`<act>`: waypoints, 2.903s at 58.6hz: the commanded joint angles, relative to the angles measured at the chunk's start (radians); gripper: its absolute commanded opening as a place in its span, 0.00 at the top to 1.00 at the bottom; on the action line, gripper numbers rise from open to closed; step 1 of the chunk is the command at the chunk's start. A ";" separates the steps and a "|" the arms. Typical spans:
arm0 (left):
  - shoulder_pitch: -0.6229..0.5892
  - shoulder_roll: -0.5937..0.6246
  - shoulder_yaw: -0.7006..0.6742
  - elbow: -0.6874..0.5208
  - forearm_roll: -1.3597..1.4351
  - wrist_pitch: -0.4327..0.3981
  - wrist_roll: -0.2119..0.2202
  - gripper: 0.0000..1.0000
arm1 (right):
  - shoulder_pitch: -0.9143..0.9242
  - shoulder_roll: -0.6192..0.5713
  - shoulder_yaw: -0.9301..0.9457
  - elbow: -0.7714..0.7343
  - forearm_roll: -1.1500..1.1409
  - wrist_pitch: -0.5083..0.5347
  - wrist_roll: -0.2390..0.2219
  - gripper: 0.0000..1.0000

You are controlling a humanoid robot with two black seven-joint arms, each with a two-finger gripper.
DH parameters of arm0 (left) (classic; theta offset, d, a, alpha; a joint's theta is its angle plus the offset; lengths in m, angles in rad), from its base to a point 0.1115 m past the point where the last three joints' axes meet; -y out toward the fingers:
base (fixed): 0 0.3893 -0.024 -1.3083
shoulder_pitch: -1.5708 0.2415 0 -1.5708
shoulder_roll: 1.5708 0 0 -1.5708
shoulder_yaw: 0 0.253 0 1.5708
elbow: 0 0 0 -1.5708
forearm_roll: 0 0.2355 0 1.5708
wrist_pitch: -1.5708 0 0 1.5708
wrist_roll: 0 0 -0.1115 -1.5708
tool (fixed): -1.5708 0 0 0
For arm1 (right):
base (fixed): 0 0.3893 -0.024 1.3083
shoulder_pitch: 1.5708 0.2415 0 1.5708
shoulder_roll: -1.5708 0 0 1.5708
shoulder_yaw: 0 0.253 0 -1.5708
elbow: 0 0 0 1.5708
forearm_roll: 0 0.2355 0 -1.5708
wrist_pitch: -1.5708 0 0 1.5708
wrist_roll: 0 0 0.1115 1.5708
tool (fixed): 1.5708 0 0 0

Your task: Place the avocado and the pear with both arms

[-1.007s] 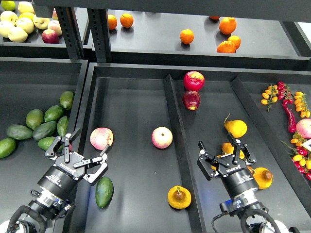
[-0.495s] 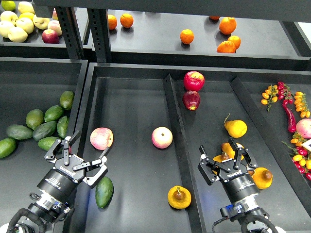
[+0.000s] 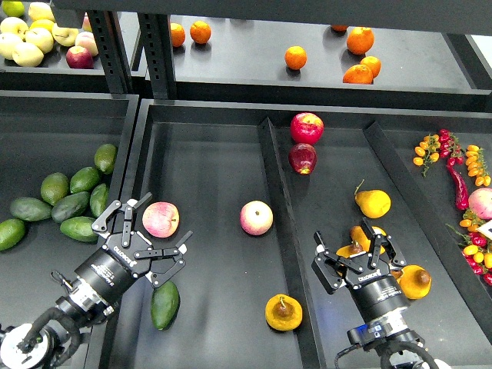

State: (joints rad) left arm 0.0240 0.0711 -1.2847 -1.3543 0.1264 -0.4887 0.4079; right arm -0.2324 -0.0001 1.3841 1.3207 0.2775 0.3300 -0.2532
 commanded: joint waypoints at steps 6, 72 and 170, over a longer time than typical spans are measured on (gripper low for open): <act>-0.096 0.188 0.105 -0.019 0.091 0.000 0.081 0.00 | 0.007 0.000 -0.005 0.000 0.003 -0.005 0.002 0.00; -1.431 0.265 1.650 0.020 0.297 0.000 0.081 0.01 | 0.174 0.000 0.029 -0.028 0.029 -0.124 0.002 0.00; -1.340 -0.071 1.986 0.495 0.153 0.000 0.081 0.01 | 0.193 0.000 0.021 -0.046 0.031 -0.117 0.000 0.00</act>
State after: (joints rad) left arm -1.3432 -0.0001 0.7009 -0.8889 0.2791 -0.4888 0.4887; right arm -0.0399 0.0000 1.4086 1.2780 0.3083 0.2130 -0.2532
